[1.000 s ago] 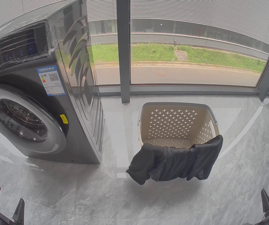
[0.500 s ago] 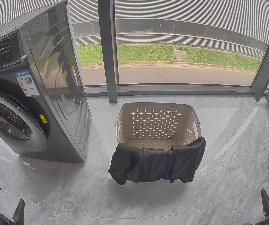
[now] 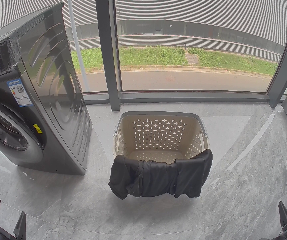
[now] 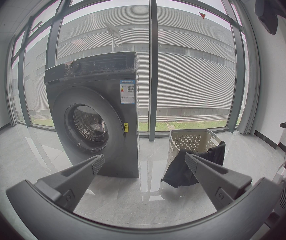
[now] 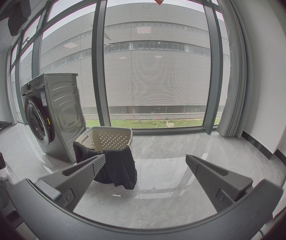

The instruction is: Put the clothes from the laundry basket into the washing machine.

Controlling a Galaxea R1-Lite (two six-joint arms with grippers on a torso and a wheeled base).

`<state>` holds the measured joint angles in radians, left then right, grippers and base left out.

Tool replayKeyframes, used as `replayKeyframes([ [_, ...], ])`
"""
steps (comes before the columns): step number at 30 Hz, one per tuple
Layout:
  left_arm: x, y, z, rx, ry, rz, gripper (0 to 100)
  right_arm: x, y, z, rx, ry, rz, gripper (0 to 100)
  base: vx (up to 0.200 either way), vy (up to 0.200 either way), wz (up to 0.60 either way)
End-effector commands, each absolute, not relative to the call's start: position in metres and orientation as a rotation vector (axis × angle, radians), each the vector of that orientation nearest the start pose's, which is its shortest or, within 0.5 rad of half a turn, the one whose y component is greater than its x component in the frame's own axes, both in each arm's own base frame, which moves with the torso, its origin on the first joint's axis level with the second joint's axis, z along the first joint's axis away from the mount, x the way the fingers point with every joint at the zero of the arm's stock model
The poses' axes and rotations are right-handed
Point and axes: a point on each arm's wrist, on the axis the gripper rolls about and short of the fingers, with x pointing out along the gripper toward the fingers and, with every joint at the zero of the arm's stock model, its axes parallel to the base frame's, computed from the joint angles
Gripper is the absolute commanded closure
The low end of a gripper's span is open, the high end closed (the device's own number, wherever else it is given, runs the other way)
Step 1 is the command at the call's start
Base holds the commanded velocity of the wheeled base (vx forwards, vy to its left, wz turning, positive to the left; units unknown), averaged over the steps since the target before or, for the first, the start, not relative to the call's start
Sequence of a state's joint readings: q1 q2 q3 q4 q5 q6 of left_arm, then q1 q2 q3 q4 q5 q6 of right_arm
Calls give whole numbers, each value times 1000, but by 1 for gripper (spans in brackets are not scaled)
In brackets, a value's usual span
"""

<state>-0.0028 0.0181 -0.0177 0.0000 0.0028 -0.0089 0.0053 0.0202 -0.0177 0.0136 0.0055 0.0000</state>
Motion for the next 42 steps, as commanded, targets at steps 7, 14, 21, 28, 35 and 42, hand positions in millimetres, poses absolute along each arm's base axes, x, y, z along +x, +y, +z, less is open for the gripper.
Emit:
replayKeyframes([
  [7,-23,0,76,-8,2,-2,0,-22,0,76,0,28,12,0,86,0,0],
  [14,-23,0,76,-9,2,2,0,-22,0,76,0,28,12,0,57,0,0],
  [21,-23,0,76,-9,2,-2,0,-22,0,76,0,28,12,0,114,0,0],
  [28,-23,0,76,-11,2,0,0,-22,0,76,0,28,12,0,0,-114,0],
  [35,-23,0,76,-9,2,0,0,-22,0,76,0,28,12,0,0,-57,0],
  [42,-23,0,76,-8,2,0,0,-22,0,76,0,28,12,0,0,0,0],
])
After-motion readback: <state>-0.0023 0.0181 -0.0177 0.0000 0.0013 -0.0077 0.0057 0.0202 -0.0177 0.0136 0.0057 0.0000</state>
